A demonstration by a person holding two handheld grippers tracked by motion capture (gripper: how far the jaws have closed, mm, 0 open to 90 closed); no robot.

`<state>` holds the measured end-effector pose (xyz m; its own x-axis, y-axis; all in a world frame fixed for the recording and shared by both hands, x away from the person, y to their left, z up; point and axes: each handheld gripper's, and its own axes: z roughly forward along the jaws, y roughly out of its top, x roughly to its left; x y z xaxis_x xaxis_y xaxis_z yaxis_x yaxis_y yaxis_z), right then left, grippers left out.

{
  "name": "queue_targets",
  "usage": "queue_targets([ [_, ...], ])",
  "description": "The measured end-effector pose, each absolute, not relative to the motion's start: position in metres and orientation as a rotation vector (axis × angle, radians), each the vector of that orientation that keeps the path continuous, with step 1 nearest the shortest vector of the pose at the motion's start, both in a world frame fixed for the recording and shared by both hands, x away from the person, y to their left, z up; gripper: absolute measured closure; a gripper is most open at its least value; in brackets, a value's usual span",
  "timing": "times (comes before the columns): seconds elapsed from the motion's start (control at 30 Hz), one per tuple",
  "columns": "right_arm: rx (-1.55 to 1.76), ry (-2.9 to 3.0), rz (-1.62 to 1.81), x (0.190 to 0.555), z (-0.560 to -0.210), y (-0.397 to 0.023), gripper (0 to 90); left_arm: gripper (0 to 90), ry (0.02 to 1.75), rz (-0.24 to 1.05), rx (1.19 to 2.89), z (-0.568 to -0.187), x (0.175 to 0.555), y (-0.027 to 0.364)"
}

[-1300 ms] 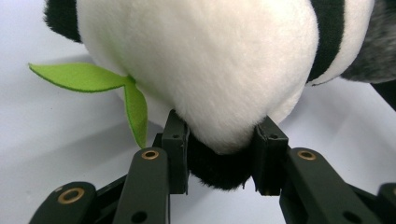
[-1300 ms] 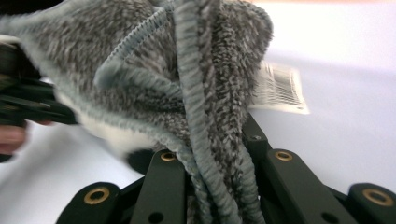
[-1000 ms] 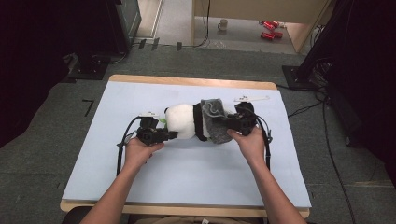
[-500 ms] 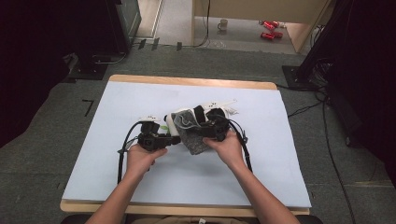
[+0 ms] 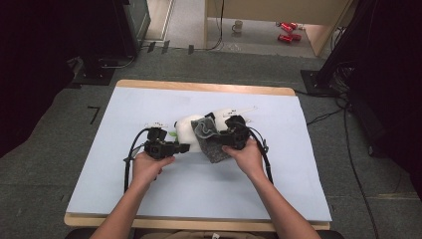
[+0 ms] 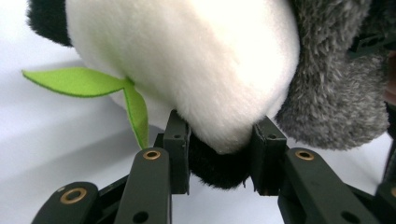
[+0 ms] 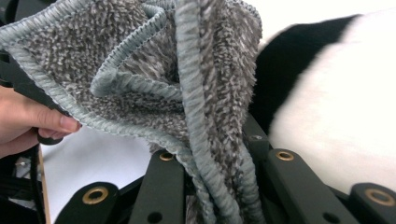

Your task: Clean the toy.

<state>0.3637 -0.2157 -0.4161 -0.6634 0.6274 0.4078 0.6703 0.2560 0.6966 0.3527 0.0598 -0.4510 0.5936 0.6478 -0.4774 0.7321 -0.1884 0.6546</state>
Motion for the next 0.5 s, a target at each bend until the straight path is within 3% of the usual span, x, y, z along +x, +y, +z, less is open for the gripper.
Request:
queue_targets([
  [0.5,-1.372,-2.482,-1.4,0.36,-0.407,-0.246,77.7,65.5,1.064,-0.066,1.954,-0.451,0.367,0.063],
])
